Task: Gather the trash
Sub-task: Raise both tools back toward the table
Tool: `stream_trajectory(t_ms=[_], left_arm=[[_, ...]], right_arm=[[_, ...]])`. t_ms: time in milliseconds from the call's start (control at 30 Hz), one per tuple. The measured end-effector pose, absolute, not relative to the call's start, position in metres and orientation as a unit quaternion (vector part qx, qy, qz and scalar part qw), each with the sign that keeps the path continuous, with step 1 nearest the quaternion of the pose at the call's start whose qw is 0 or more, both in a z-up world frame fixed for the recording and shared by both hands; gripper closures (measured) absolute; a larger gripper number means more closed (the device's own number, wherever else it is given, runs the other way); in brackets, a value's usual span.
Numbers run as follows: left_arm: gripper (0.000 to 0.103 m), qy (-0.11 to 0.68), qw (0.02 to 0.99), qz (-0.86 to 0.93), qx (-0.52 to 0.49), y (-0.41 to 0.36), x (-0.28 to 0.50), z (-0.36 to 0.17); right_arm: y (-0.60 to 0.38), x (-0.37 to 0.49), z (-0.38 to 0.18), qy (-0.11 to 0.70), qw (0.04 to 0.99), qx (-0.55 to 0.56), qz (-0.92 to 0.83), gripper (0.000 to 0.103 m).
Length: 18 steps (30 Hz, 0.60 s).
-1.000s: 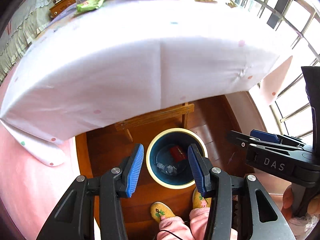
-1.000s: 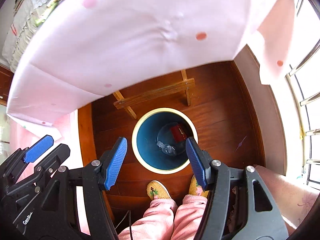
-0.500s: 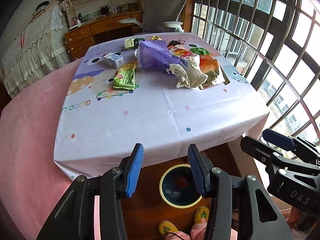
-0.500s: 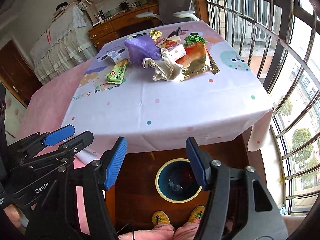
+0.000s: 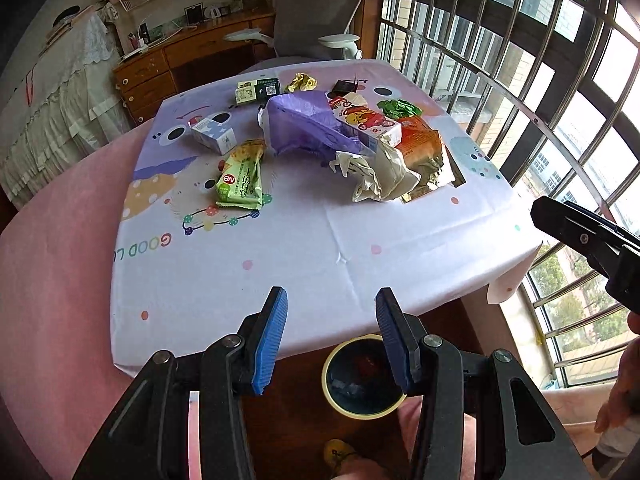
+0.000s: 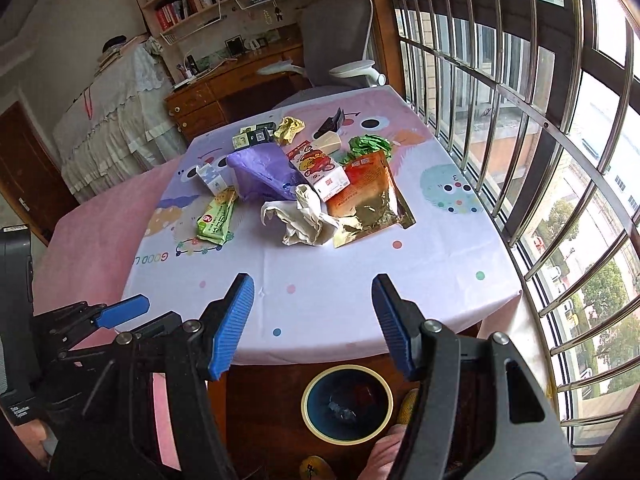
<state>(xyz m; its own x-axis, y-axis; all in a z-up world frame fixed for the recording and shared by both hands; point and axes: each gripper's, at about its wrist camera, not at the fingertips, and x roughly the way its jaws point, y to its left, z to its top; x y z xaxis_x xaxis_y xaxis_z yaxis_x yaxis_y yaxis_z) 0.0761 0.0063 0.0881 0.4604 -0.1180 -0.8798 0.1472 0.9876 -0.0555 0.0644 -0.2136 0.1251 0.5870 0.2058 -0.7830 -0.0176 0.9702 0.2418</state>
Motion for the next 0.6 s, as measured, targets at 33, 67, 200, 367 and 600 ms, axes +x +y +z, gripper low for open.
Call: stream_trajectory(t_ms=[33,67,200,367,600], left_arm=[[0.056,0.521,0.850,-0.077,0.003,0.006,0.085,0.085],[0.056,0.529,0.845,-0.078,-0.011,0.005,0.095,0.082],[0.048,0.549,0.832,-0.057,-0.059,-0.003,0.143,0.071],[0.037,0.564,0.820,-0.042,-0.093,-0.027,0.198,0.064],[0.012,0.590,0.796,0.007,-0.135,-0.053,0.254,0.029]], right_arm=[[-0.219,0.075,0.120,0.456,0.882,0.104,0.063,0.045],[-0.225,0.087,0.112,0.461,0.879,0.104,0.063,0.045],[-0.249,0.136,0.090,0.478,0.870,0.097,0.074,0.045],[-0.280,0.204,0.063,0.498,0.859,0.078,0.093,0.045],[-0.313,0.275,0.020,0.532,0.835,0.068,0.125,0.045]])
